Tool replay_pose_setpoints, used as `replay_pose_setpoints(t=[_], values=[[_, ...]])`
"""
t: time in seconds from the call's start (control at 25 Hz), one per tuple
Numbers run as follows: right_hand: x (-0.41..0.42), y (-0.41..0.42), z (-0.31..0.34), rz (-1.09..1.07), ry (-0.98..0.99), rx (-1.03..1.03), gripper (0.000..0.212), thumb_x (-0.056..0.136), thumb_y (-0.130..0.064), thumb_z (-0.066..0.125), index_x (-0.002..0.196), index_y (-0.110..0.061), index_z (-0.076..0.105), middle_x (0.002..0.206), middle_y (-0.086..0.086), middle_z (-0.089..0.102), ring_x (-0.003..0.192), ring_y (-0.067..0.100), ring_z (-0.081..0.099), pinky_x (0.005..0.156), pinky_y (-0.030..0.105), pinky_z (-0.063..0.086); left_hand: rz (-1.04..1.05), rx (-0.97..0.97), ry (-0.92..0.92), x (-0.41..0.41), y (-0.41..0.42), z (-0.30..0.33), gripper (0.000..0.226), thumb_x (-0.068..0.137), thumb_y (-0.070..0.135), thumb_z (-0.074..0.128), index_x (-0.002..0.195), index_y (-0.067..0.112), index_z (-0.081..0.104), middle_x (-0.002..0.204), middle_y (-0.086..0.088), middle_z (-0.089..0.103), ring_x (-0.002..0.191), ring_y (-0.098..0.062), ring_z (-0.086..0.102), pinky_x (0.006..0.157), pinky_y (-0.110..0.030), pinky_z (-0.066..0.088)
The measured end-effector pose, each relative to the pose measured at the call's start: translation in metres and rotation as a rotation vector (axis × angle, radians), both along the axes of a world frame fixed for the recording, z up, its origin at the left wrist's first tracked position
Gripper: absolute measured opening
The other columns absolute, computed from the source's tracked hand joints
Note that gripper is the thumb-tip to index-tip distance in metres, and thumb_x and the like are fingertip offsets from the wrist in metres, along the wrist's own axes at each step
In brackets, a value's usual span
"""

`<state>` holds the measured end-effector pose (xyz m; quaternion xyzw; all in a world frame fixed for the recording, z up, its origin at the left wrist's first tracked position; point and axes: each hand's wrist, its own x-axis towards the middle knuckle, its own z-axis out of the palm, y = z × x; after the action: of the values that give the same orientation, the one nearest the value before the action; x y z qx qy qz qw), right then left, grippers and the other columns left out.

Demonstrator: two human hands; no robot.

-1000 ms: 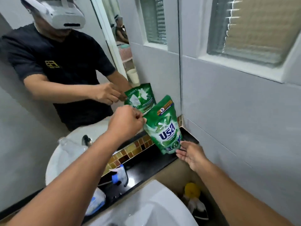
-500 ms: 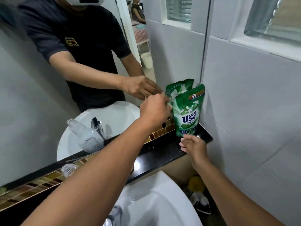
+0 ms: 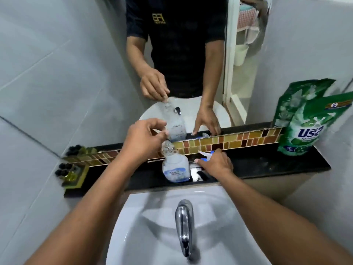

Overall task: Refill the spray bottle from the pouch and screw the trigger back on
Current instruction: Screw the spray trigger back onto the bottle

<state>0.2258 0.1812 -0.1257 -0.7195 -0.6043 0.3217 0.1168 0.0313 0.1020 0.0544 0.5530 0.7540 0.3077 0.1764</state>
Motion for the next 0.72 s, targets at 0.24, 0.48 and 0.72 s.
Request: replay_pose_setpoints(t=[0.24,0.48,0.72], values=[[-0.017,0.009,-0.015,-0.282,0.142,-0.149,0.086,0.061,-0.053,0.087,0.129,-0.006,0.062,0.128,0.015,0.061,0.110,0.033,0.063,0.089,0.040,0.055,0.028,-0.110,-0.101,-0.035,-0.045,-0.052,0.039,0.095,0.019,0.081,0.133,0.015,0.077,0.112,0.005,0.080,0.105,-0.014,0.075,0.105,-0.030,0.056],[0.012,-0.018,0.011,-0.548,0.652,0.002,0.053,0.065,-0.032,0.084,0.107,-0.002,0.072,0.073,0.003,0.060,0.058,0.017,0.052,0.052,0.028,0.039,0.013,-0.162,-0.166,-0.036,-0.049,-0.093,0.050,0.093,0.025,0.082,0.141,0.016,0.071,0.123,0.006,0.077,0.090,-0.015,0.068,0.100,-0.036,0.060],[0.070,-0.063,0.116,-0.493,0.734,0.542,0.059,0.066,-0.045,0.088,0.114,-0.023,0.062,0.108,0.010,0.073,0.080,0.017,0.063,0.071,0.036,0.053,-0.097,-0.198,-0.220,-0.034,-0.036,-0.102,0.068,0.079,0.025,0.094,0.142,0.022,0.070,0.140,0.003,0.073,0.125,-0.020,0.068,0.111,-0.043,0.056]])
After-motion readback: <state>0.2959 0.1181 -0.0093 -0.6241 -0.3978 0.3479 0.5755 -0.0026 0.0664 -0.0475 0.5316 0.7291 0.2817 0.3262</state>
